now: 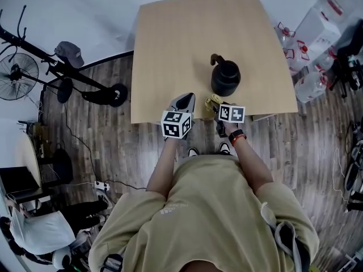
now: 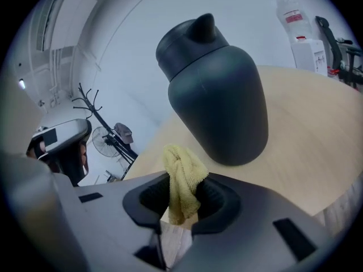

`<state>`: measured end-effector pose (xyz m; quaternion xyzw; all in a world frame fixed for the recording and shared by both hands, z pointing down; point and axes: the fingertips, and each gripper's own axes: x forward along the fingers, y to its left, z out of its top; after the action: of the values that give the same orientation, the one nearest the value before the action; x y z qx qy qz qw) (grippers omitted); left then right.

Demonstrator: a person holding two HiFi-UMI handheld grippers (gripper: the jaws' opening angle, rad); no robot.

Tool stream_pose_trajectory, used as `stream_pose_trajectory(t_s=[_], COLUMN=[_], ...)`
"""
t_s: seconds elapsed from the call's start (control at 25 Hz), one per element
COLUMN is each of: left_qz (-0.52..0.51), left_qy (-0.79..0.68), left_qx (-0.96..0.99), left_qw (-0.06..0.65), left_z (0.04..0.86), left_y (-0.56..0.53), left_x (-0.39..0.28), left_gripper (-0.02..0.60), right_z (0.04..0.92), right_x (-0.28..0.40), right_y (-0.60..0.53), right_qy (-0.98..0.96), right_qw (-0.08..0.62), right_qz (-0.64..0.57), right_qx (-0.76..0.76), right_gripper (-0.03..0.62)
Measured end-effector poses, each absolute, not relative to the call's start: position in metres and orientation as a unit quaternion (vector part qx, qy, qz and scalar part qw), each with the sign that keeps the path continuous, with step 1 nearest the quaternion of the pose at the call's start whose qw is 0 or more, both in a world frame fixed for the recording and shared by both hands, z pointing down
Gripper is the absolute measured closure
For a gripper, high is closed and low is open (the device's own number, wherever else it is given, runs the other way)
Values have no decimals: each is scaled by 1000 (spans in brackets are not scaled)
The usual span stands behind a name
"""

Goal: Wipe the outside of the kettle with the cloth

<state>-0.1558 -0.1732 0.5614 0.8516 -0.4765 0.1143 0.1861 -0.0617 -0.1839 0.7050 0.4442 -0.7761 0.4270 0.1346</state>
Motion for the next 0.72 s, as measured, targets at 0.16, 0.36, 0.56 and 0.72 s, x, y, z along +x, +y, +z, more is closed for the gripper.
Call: stream_pose_trajectory(t_s=[0.16, 0.36, 0.56, 0.72], left_qz=[110, 106, 102, 103], left_qy=[-491, -502, -516, -523], left_qx=[844, 838, 830, 826], left_qw=[184, 186, 183, 186], left_z=[559, 559, 554, 555], left_y=[-177, -176, -178, -178], left_x=[-171, -179, -193, -200], left_gripper=[557, 557, 557, 557], right_z=[704, 716, 720, 725], right_x=[-78, -83, -85, -77], right_y=[-203, -216, -228, -233], right_qy=[-765, -731, -701, -677], right_qw=[108, 88, 53, 36], right_qz=[437, 469, 497, 512], right_qx=[461, 488, 509, 527], right_gripper=[487, 487, 487, 487])
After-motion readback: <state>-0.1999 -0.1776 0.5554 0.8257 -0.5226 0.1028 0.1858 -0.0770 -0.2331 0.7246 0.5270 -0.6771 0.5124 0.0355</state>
